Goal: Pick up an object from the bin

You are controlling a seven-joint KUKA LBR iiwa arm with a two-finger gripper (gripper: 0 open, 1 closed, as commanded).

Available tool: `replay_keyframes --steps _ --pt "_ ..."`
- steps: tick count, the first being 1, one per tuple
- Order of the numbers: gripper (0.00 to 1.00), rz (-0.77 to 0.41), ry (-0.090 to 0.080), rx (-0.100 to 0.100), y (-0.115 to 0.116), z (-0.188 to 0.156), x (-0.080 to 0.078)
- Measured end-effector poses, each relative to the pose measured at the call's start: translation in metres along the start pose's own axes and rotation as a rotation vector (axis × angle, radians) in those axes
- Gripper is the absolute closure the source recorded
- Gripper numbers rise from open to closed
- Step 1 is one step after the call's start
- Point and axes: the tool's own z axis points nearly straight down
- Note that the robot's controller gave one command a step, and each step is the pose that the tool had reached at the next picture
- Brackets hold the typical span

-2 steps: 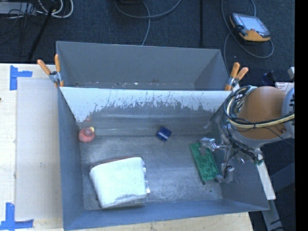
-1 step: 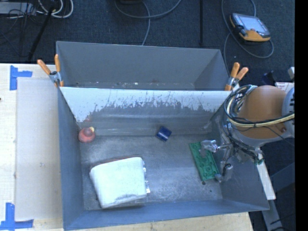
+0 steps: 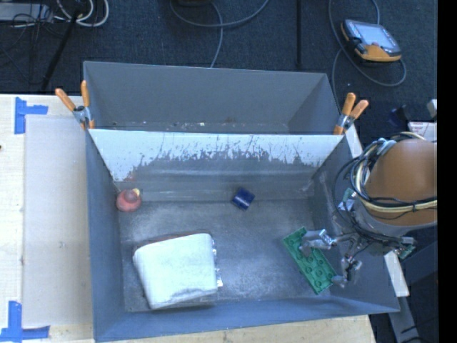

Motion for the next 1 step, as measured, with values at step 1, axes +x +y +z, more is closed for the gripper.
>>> replay_keyframes --steps 1 --pt "1.0 0.014 -0.005 0.006 0.006 -0.0789 0.0"
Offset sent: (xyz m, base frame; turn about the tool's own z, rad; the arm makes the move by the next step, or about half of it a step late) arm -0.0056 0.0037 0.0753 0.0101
